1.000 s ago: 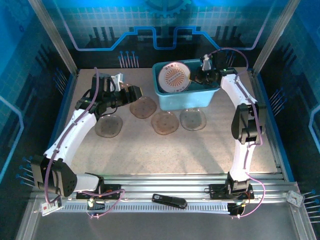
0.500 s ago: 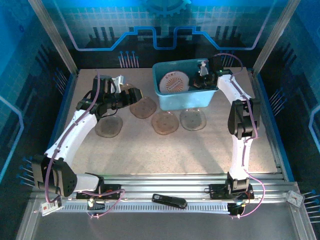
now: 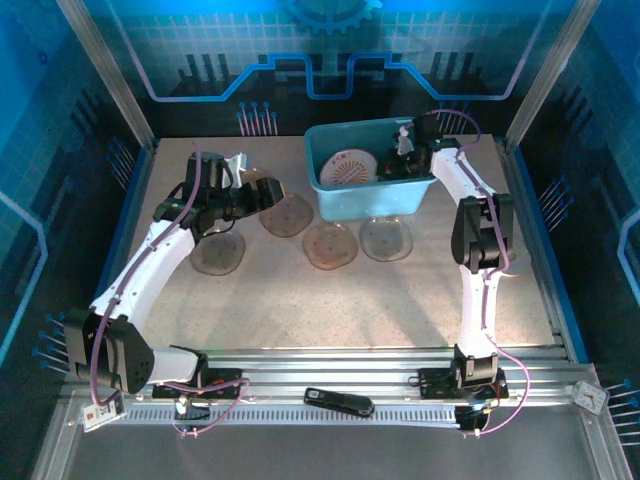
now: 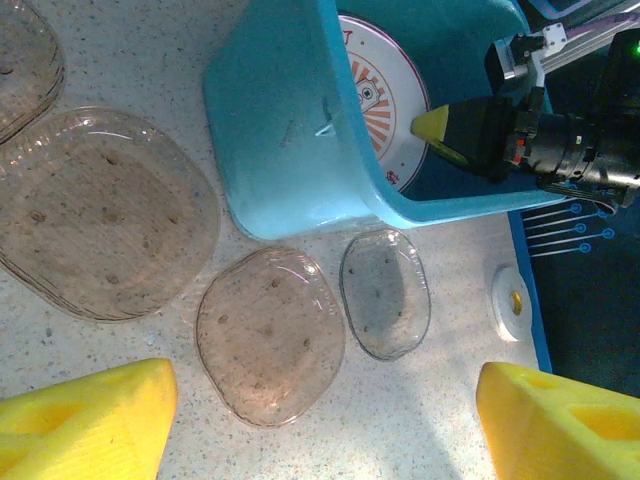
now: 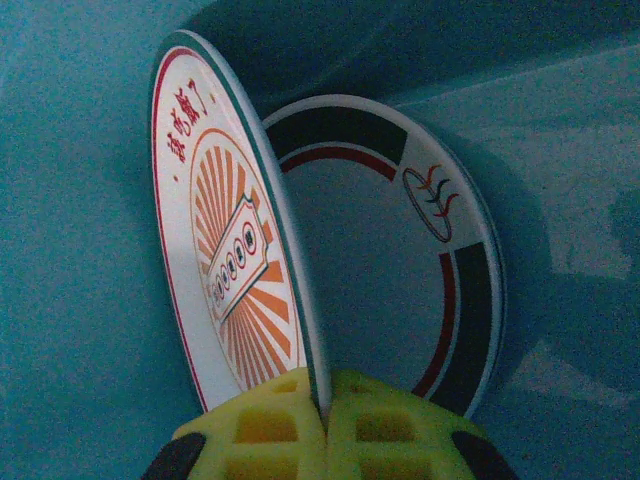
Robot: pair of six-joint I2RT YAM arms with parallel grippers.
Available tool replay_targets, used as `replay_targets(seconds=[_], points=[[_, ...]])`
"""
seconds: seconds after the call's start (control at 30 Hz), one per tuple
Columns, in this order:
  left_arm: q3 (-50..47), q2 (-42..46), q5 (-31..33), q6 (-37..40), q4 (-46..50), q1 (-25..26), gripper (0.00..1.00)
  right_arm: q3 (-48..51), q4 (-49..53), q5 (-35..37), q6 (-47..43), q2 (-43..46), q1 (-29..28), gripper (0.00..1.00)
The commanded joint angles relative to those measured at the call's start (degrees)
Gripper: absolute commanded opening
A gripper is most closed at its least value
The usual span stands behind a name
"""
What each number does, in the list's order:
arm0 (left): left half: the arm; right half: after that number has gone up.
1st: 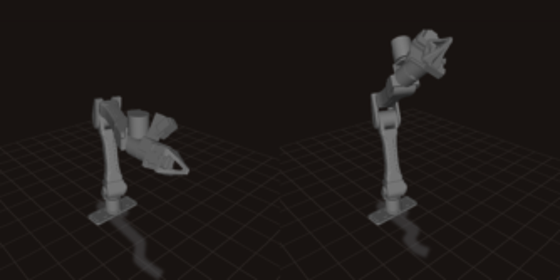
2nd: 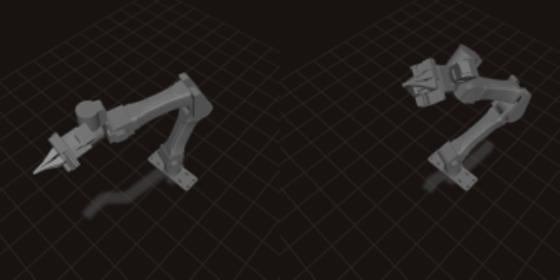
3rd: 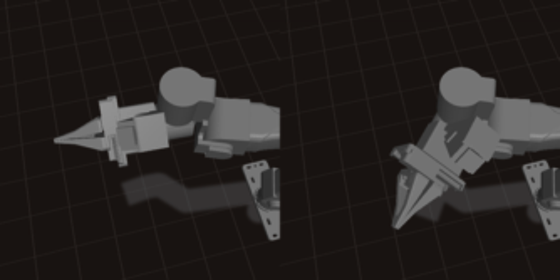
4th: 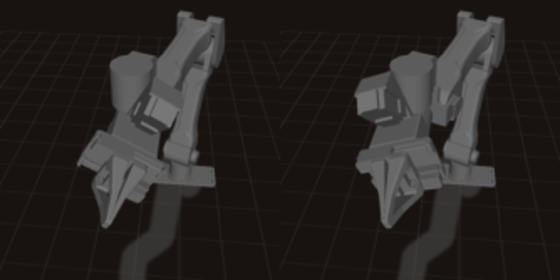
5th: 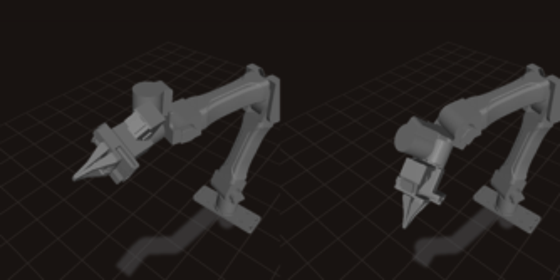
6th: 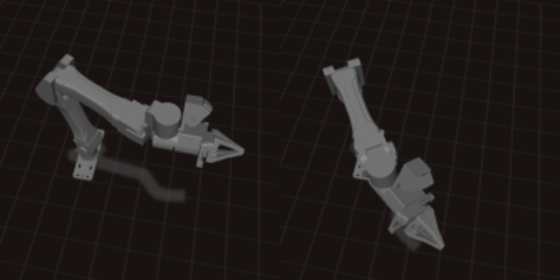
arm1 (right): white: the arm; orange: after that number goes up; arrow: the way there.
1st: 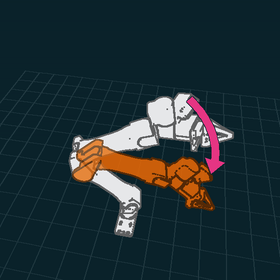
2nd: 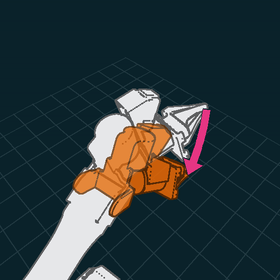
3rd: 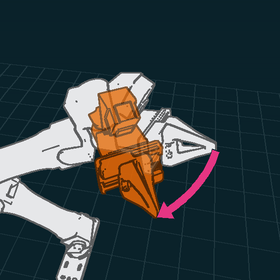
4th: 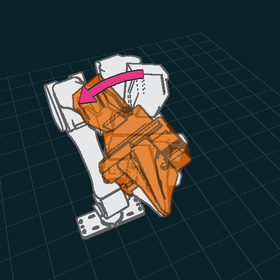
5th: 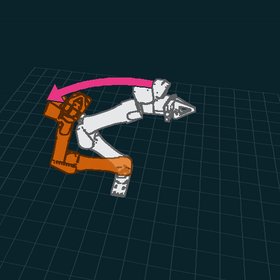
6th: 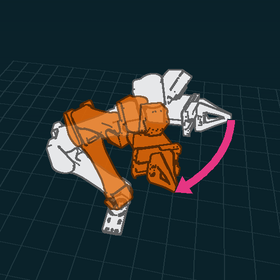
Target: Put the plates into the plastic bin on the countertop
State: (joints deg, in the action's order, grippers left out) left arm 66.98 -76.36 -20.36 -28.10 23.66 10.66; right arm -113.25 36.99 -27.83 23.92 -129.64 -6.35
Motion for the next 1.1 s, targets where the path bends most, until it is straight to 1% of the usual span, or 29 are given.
replay_targets(seconds=[0.0, 0.43, 0.57, 0.67, 0.8, 0.87, 0.9, 0.97, 1.07], points=[[-1.0, 1.3, 1.4, 0.8, 0.5, -0.4, 0.79, -2.7, 2.4, 0.2, -1.4, -1.5, -0.4, 0.0], [-2.0, 1.3, 1.5, 0.5, 0.4, -0.4, 0.79, -7.1, 8.2, 3.0, -3.0, -5.3, -0.7, 0.0], [-2.0, 1.3, 1.5, 0.5, 0.4, -0.3, 0.79, -8.1, 9.7, 3.8, -3.3, -5.8, -0.8, 0.05], [-2.2, 1.3, 1.6, 0.6, 0.4, -0.4, 0.79, -8.1, 9.9, 4.1, -3.5, -5.5, -0.9, 0.12], [-2.2, 1.3, 1.8, 0.6, 0.6, -0.4, 0.79, -8.5, 10.2, 3.9, -3.5, -5.1, -0.9, 0.25], [-2.1, 1.2, 1.9, 0.8, 0.6, -0.4, 0.79, -8.5, 10.1, 3.8, -3.7, -4.4, -1.0, 0.31], [-2.0, 1.2, 2.0, 0.8, 0.7, -0.4, 0.79, -8.5, 10.1, 4.1, -3.8, -4.0, -1.1, 0.35], [-1.8, 1.2, 2.0, 0.8, 0.9, -0.4, 0.79, -8.5, 10.3, 4.9, -3.7, -3.9, -1.2, 0.4], [-1.5, 1.1, 2.2, 0.9, 1.2, -0.4, 0.79, -8.7, 10.8, 6.9, -3.8, -1.3, -1.4, 0.48]])
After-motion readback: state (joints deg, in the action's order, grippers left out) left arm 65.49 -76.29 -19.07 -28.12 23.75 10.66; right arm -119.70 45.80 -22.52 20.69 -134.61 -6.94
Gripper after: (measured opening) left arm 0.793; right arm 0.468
